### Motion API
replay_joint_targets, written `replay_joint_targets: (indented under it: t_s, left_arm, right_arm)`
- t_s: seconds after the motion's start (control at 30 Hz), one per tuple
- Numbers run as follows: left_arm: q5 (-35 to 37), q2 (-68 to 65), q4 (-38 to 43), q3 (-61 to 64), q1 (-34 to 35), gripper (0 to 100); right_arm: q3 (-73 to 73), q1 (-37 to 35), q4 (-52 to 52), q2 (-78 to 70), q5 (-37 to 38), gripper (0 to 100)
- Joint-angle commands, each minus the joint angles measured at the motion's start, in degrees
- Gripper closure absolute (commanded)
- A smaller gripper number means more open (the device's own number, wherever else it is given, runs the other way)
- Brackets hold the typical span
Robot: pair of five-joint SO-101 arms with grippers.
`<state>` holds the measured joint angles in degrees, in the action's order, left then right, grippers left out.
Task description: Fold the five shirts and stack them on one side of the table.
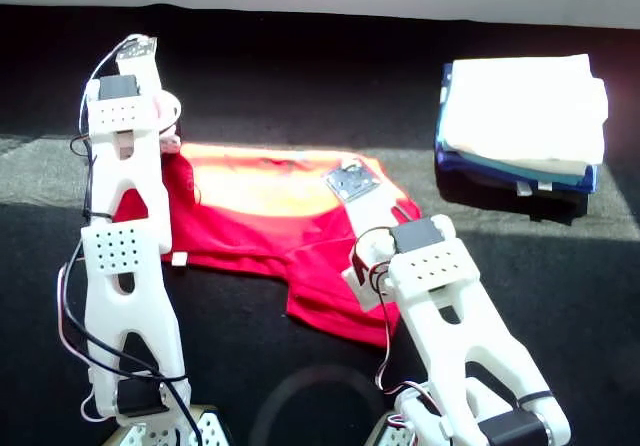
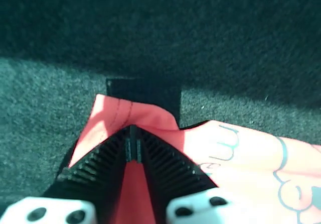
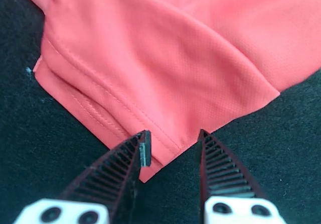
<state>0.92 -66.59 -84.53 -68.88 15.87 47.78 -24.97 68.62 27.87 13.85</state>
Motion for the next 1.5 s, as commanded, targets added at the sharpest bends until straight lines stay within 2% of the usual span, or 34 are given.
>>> replay_joint_targets:
  t_s: [0.0, 0.13, 0.27, 0.4, 0.57, 0.7, 0.9, 1.07, 1.2, 1.47]
  left_arm:
    - [0.4, -2.1, -0.6, -8.8, -1.3, 99]
    - [0.4, -2.4, -9.3, -15.0, -1.3, 99]
    - [0.4, -2.4, -17.1, -20.0, -1.1, 99]
    - [0.3, -2.2, -17.1, -20.1, 0.2, 99]
    - [0.3, -1.5, -17.6, -18.3, 1.2, 99]
    - [0.3, 6.8, -17.6, -4.9, 1.8, 99]
    - [-0.2, 25.7, -17.1, 27.2, 0.4, 99]
    - [-0.3, 31.1, -4.4, 45.1, 2.9, 99]
    - [-3.3, 31.1, -0.6, 51.9, 4.1, 99]
    - [-3.9, 31.6, -1.0, 57.9, 4.2, 99]
  right_arm:
    - [3.7, -1.0, -3.6, 1.8, 2.2, 84.3]
    - [6.9, 2.0, -11.4, 1.8, 4.3, 84.3]
    - [-1.9, 7.5, -12.9, 1.2, 1.0, 84.3]
    - [-13.9, 8.5, -12.8, -0.6, -1.5, 84.3]
    - [-26.7, 8.5, -9.6, -13.0, -1.6, 84.3]
    - [-36.0, 8.5, -6.9, -23.9, -1.6, 84.3]
    - [-47.6, 8.5, -7.1, -38.0, -1.6, 84.3]
    - [-55.0, 8.5, -5.4, -49.4, -1.7, 84.3]
    - [-58.4, 9.4, -4.7, -55.3, -1.7, 84.3]
    - [-60.2, 16.3, -3.1, -59.0, -1.4, 84.3]
